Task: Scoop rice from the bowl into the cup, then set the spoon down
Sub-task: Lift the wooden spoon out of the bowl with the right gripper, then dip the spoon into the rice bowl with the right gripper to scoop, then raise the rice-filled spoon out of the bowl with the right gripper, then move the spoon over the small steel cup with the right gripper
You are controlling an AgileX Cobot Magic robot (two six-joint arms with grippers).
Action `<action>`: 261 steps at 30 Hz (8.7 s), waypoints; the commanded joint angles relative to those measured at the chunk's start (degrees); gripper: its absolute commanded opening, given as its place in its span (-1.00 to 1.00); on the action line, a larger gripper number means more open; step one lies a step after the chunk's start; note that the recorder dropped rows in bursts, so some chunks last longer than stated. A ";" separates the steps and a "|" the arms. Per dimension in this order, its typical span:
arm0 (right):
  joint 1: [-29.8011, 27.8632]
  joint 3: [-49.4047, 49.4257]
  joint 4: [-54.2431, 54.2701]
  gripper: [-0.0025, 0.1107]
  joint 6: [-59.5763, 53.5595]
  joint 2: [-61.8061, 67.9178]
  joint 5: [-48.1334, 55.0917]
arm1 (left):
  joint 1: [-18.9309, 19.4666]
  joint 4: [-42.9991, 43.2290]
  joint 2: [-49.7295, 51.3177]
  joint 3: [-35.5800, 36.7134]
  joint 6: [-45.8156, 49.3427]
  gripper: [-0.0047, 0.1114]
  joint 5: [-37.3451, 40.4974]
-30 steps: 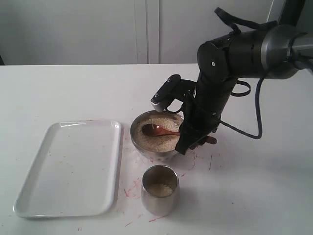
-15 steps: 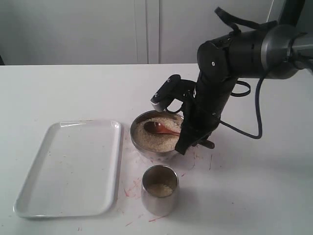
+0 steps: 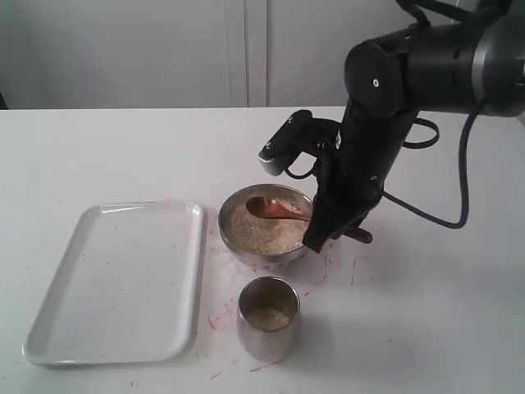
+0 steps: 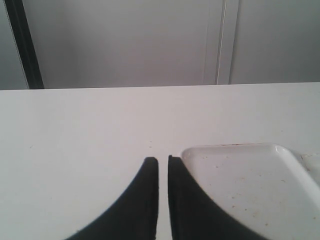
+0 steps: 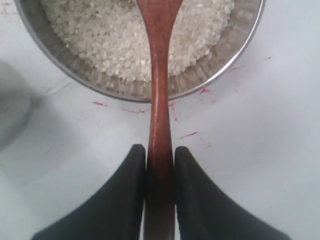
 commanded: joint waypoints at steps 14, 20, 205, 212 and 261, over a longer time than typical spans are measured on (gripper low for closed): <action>-0.61 0.04 4.98 -0.96 1.83 -12.80 10.20 | -0.32 -0.26 -0.08 -0.42 -0.31 -0.67 -0.17; -0.61 0.04 4.98 -0.96 3.55 -14.58 12.30 | -0.32 -0.26 -0.08 -0.42 -0.31 -0.67 -0.17; 2.88 12.29 0.88 -0.96 4.85 -15.61 -5.59 | -0.32 -0.26 -0.08 -0.42 -0.31 -0.67 -0.17; 2.88 15.22 1.42 -0.96 6.70 -25.61 0.69 | -0.32 -0.26 -0.08 -0.42 -0.31 -0.67 -0.17; 13.72 30.15 1.79 -0.96 19.79 -34.49 -1.16 | -0.32 -0.26 -0.08 -0.42 -0.31 -0.67 -0.17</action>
